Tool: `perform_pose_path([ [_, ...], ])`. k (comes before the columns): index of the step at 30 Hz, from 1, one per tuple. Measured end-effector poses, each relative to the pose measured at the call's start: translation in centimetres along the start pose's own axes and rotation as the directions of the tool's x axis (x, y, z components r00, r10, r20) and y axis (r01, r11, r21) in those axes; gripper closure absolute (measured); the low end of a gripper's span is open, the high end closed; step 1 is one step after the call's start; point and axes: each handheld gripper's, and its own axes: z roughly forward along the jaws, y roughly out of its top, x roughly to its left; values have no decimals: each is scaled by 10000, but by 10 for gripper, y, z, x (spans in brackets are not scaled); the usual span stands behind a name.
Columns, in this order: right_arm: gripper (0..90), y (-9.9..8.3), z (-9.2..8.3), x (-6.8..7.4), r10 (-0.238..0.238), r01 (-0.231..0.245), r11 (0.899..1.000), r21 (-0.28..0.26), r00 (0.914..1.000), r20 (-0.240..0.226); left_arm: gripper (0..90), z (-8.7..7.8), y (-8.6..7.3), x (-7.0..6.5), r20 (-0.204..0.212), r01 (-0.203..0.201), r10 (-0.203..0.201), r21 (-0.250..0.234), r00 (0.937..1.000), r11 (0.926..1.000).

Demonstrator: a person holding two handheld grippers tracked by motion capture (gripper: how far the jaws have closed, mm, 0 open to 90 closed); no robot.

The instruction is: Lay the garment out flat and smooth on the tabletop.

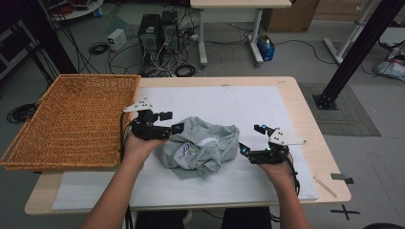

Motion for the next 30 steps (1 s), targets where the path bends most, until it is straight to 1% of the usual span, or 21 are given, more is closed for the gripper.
perform_pose_path([
  [2, 96, 4, -1, 1, 28, -28, 10000, 0, 10000, -29, 175, 2, -1, 3, 4, 25, -25, 120, 10000, 9999],
  [5, 96, 6, 3, -1, 113, -109, 9996, 263, 9998, -153, 175, 10, -3, 9, 88, 166, -167, 192, 9998, 9997],
  [7, 96, 8, 7, -3, 143, -131, 9989, 445, 9996, -257, 175, 17, -4, 13, 229, 309, -313, 160, 9992, 9994],
  [10, 96, 11, 15, -5, 141, -114, 9980, 620, 9990, -433, 175, 29, -6, 15, 433, 378, -385, 167, 9983, 9991],
  [13, 100, 10, 18, -4, 314, -271, 9965, 792, 9980, -540, 177, 42, -10, 13, 630, 334, -363, 464, 9974, 9984],
  [14, 131, 10, 19, -3, 403, -351, 9957, 863, 9974, -595, 179, 47, -11, 11, 704, 277, -316, 555, 9970, 9981],
  [15, 141, 9, 20, -3, 372, -303, 9954, 906, 9965, -752, 179, 51, -12, 10, 709, 176, -221, 641, 9972, 9978],
  [16, 144, 9, 21, -1, 367, -289, 9947, 989, 9963, -781, 179, 54, -13, 9, 686, 81, -135, 778, 9976, 9969],
  [17, 149, 8, 22, 0, 309, -219, 9932, 1143, 9965, -773, 178, 56, -15, 7, 566, -13, -42, 972, 9984, 9953],
  [19, 216, 7, 25, 4, 305, -166, 9906, 1356, 9945, -1006, 179, 59, -17, 7, 242, -297, 265, 1433, 9994, 9892],
  [20, 231, 7, 27, 6, 295, -143, 9895, 1440, 9941, -1042, 179, 60, -18, 7, -35, -423, 434, 1628, 9991, 9858],
  [21, 298, 7, 29, 7, 277, -96, 9884, 1515, 9926, -1178, 178, 60, -18, 9, -203, -402, 443, 1698, 9988, 9847],
  [22, 385, 6, 32, 9, 256, -15, 9861, 1662, 9894, -1432, 179, 58, -19, 12, -272, -299, 350, 1682, 9990, 9853],
  [23, 455, 5, 35, 10, 180, 113, 9815, 1911, 9883, -1512, 179, 57, -19, 15, -387, -193, 261, 1669, 9989, 9858],
  [24, 550, 3, 39, 12, 199, 165, 9738, 2269, 9874, -1570, 179, 55, -19, 18, -456, -100, 176, 1629, 9988, 9866],
  [25, 656, 1, 42, 13, 217, 236, 9639, 2652, 9857, -1668, 179, 54, -19, 21, -522, -35, 124, 1661, 9986, 9861],
  [26, 740, 0, 45, 13, 171, 353, 9516, 3054, 9858, -1673, 179, 53, -20, 24, -678, 76, 38, 1667, 9977, 9860],
  [27, 815, -2, 46, 13, 121, 429, 9396, 3395, 9873, -1582, 179, 52, -20, 25, -720, 83, 38, 1672, 9974, 9859],
  [28, 848, -2, 46, 12, 119, 416, 9363, 3487, 9886, -1500, 179, 51, -20, 28, -752, 128, -7, 1605, 9972, 9870],
  [29, 865, -1, 44, 8, 151, 345, 9374, 3466, 9901, -1394, 179, 51, -20, 30, -820, 210, -85, 1535, 9966, 9879],
  [30, 870, 1, 42, 3, 110, 304, 9414, 3360, 9927, -1204, 179, 51, -20, 32, -908, 286, -154, 1454, 9958, 9890],
])
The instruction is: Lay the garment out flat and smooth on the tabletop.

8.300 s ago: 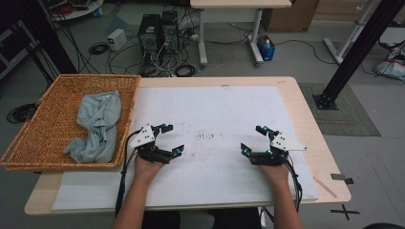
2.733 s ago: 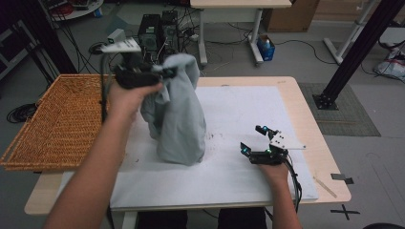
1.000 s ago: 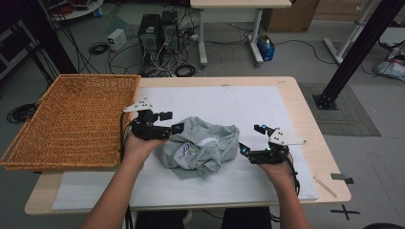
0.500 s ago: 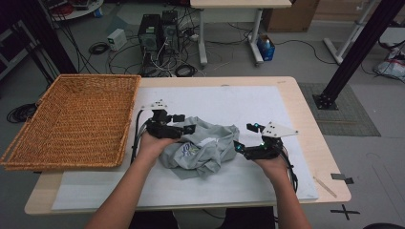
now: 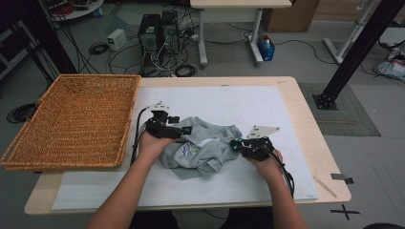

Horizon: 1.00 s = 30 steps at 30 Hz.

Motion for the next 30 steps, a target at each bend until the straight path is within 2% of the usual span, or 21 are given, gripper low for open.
perform_pose_path([
  [2, 878, 3, -8, -13, 169, -160, 9997, -201, 9988, 449, 179, 2, 0, 6, -17, 266, -266, -102, 9996, 9996],
  [4, 879, 10, -16, -30, 422, -398, 9989, -256, 9942, 993, 179, 5, -1, 11, -113, 520, -522, -195, 9986, 9985],
  [7, 878, 24, -27, -52, 489, -381, 9977, -564, 9776, 2045, 179, 10, 0, 16, -224, 743, -748, -231, 9969, 9970],
  [8, 878, 25, -29, -56, 445, -321, 9977, -590, 9740, 2221, 179, 11, 0, 17, -270, 774, -779, -200, 9966, 9968],
  [9, 878, 24, -29, -59, 598, -467, 9971, -605, 9696, 2373, 179, 13, -1, 18, -340, 770, -775, -152, 9964, 9969],
  [11, 873, 17, -25, -62, 714, -680, 9974, -234, 9743, 2137, 179, 18, -3, 20, -429, 856, -856, 1, 9954, 9963],
  [12, 838, 10, -22, -60, 488, -556, 9981, 265, 9766, 2096, 179, 20, -4, 20, -527, 846, -837, 149, 9951, 9963],
  [13, 838, 10, -22, -60, 488, -556, 9981, 265, 9766, 2096, 179, 22, -5, 21, -654, 812, -790, 322, 9947, 9962],
  [14, 740, 9, -29, -57, 532, -552, 9985, 36, 9756, 2129, 179, 24, -7, 23, -850, 849, -808, 453, 9931, 9954],
  [15, 740, 9, -29, -57, 532, -552, 9985, 36, 9756, 2129, 179, 26, -8, 24, -958, 856, -801, 545, 9922, 9948],
  [16, 714, 10, -33, -56, 624, -598, 9980, -190, 9743, 2164, 179, 27, -9, 26, -1149, 918, -841, 635, 9898, 9938],
  [18, 636, 15, -43, -55, 687, -534, 9962, -681, 9666, 2468, 179, 30, -11, 30, -1463, 1065, -951, 718, 9847, 9917],
  [19, 608, 18, -47, -59, 865, -706, 9951, -687, 9605, 2644, 179, 31, -12, 32, -1547, 1138, -1018, 703, 9827, 9910],
  [20, 608, 18, -47, -59, 865, -706, 9951, -687, 9605, 2644, 179, 32, -13, 34, -1603, 1207, -1083, 694, 9811, 9903],
  [23, 576, 17, -40, -67, 1144, -1111, 9934, -277, 9500, 2904, 179, 32, -14, 39, -1664, 1460, -1388, 317, 9762, 9888],
  [25, 546, 14, -29, -73, 1547, -1622, 9868, 7, 9428, 2953, 179, 34, -16, 41, -1743, 1449, -1329, 584, 9757, 9877],
  [26, 537, 11, -18, -76, 1880, -2021, 9791, 210, 9406, 2828, 193, 36, -17, 41, -1805, 1438, -1277, 789, 9753, 9865],
  [27, 537, 11, -18, -76, 1880, -2021, 9791, 210, 9406, 2828, 193, 37, -19, 42, -1848, 1443, -1221, 1120, 9752, 9832],
  [28, 536, 9, -12, -75, 1983, -2181, 9749, 459, 9429, 2675, 205, 38, -21, 41, -1903, 1327, -1095, 1138, 9756, 9846],
  [29, 523, 5, 2, -73, 2007, -2345, 9643, 1227, 9502, 2386, 254, 37, -21, 39, -2031, 1128, -853, 1281, 9754, 9853],
  [30, 523, 5, 2, -73, 2007, -2345, 9643, 1227, 9502, 2386, 254, 37, -20, 37, -2147, 885, -560, 1449, 9751, 9855],
])
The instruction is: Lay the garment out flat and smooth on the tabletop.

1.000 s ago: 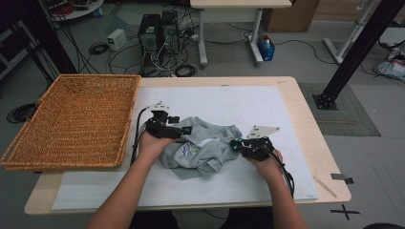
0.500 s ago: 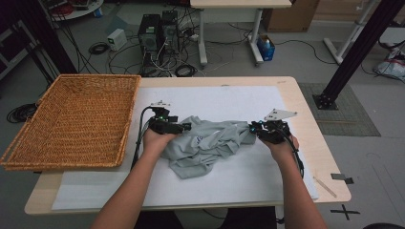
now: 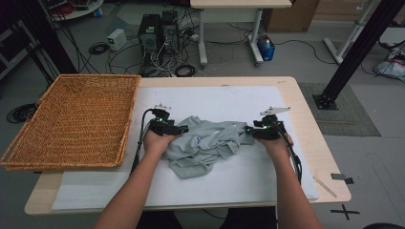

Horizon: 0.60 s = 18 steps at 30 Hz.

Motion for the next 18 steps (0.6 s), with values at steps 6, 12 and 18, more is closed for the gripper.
perform_pose_path([
  [6, 811, -12, 9, 7, 315, -282, 9988, 404, 9960, -840, 732, -3, 2, -11, -545, -1471, 1512, 730, 9870, 9864],
  [12, 846, 10, -2, -3, -712, 733, 9968, -335, 9957, 599, 840, -5, 12, -1, -317, -1052, 1052, 35, 9939, 9944],
  [18, 841, 49, -19, -17, -1046, 1297, 9831, -1290, 9772, 1847, 840, -19, 46, 4, -522, -1139, 1090, -1023, 9927, 9882],
])
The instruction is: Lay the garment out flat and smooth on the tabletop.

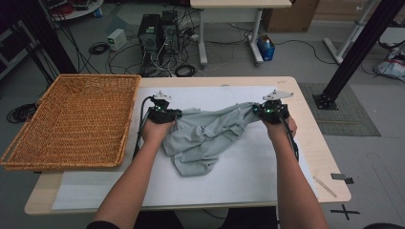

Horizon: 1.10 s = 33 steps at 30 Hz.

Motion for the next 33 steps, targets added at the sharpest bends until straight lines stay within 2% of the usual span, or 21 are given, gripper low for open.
perform_pose_path([
  [1, 782, 7, -1, -4, 100, -99, 9998, -173, 9999, 43, 839, -1, 5, 1, 28, 53, -53, -162, 10000, 9999],
  [2, 782, 7, -1, -4, 100, -99, 9998, -173, 9999, 43, 839, -2, 8, 2, 56, 88, -86, -283, 9999, 9996],
  [5, 614, 7, -2, -4, 262, -261, 9994, -226, 9997, 28, 799, -1, 9, 2, 303, 262, -248, -471, 9992, 9985],
  [7, 586, 5, -7, -2, 314, -316, 9993, -187, 9995, -82, 658, 0, 7, 2, 342, 313, -303, -286, 9990, 9991],
  [8, 578, 3, -10, -1, 213, -218, 9993, -302, 9996, -161, 608, 0, 6, 1, 404, 410, -394, -400, 9984, 9984],
  [10, 565, 0, -17, 7, 123, -139, 9990, -420, 9992, -393, 503, -3, 3, 0, 411, 574, -554, -488, 9976, 9972],
  [13, 550, -1, -20, 26, -297, 265, 9990, -370, 9957, -883, 435, -8, -2, -2, 569, 679, -648, -547, 9963, 9962],
  [15, 525, 1, -19, 45, -609, 554, 9975, -441, 9892, -1334, 413, -12, -7, -6, 655, 756, -716, -603, 9953, 9953],
  [17, 507, 4, -16, 68, -987, 889, 9942, -601, 9772, -1880, 393, -17, -10, -9, 686, 801, -759, -613, 9948, 9949],
  [19, 493, 7, -10, 93, -1337, 1206, 9904, -679, 9606, -2437, 375, -23, -14, -12, 750, 837, -790, -623, 9941, 9945],
  [22, 495, 9, 5, 130, -1817, 1647, 9832, -789, 9260, -3309, 355, -30, -20, -16, 756, 920, -870, -659, 9933, 9936],
  [24, 574, 6, 20, 150, -2099, 2071, 9772, -472, 9078, -3631, 348, -34, -24, -19, 804, 1006, -952, -657, 9922, 9928],
  [25, 622, 4, 25, 155, -2137, 2169, 9756, -331, 9051, -3676, 345, -36, -26, -20, 808, 991, -939, -626, 9923, 9931],
  [26, 711, 1, 30, 158, -2055, 2175, 9760, -95, 9061, -3699, 344, -39, -28, -20, 831, 1002, -948, -646, 9920, 9929],
  [28, 850, -2, 32, 155, -1717, 1865, 9824, 64, 9166, -3612, 343, -43, -30, -21, 881, 979, -917, -680, 9919, 9929],
  [29, 878, -2, 30, 152, -1520, 1608, 9870, -55, 9202, -3606, 343, -46, -31, -20, 877, 940, -879, -685, 9923, 9932],
  [31, 884, 0, 24, 147, -1508, 1530, 9880, -219, 9230, -3540, 343, -49, -31, -19, 867, 939, -870, -782, 9924, 9925],
  [33, 886, 4, 2, 130, -1753, 1678, 9845, -513, 9324, -3160, 343, -51, -31, -18, 848, 1083, -1005, -924, 9913, 9898],
])
